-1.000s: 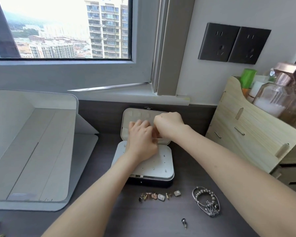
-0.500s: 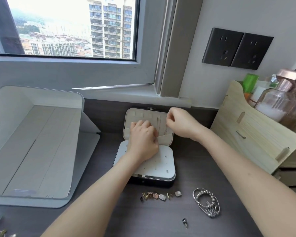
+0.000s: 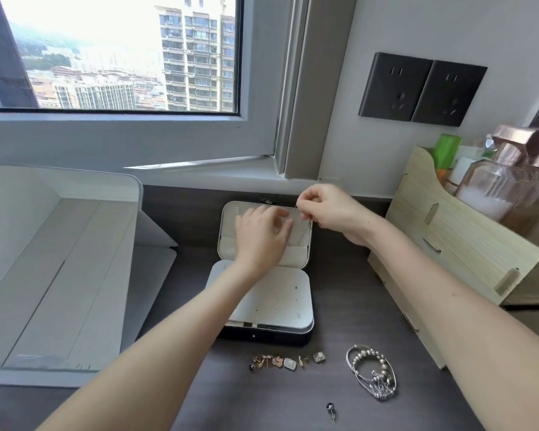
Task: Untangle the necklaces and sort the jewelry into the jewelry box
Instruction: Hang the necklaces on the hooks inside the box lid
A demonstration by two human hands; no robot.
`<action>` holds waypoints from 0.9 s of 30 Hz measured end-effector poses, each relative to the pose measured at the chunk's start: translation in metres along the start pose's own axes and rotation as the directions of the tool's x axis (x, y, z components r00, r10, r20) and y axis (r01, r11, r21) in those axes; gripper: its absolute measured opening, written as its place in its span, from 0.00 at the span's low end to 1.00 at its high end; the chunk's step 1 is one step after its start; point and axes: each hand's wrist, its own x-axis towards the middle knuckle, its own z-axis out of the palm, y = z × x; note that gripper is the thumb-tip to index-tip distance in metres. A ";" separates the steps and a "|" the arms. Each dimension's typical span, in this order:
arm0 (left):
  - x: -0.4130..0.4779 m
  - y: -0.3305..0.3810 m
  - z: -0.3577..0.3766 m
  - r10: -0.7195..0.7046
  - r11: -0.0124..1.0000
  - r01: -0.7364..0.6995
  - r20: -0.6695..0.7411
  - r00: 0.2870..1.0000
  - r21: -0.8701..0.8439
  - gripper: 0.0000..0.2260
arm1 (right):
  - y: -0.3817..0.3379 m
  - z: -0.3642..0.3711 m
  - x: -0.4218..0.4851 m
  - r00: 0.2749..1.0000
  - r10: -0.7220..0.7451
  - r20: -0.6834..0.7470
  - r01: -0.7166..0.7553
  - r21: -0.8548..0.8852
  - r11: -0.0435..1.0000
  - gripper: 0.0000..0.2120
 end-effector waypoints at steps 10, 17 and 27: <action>0.016 0.020 0.005 -0.230 0.965 0.232 0.034 0.973 -0.123 0.12 | 0.016 -0.005 0.003 0.997 0.013 -0.077 -0.016 -0.038 0.999 0.04; 0.010 0.017 0.015 -0.213 0.975 0.214 -0.013 0.977 0.061 0.14 | 0.028 0.027 0.003 0.892 -0.095 -0.442 -0.092 -0.382 0.920 0.07; 0.015 0.022 0.022 -0.363 0.917 0.362 -0.030 0.931 0.164 0.12 | 0.019 0.047 0.008 0.825 -0.211 -0.524 -0.214 -0.636 0.741 0.07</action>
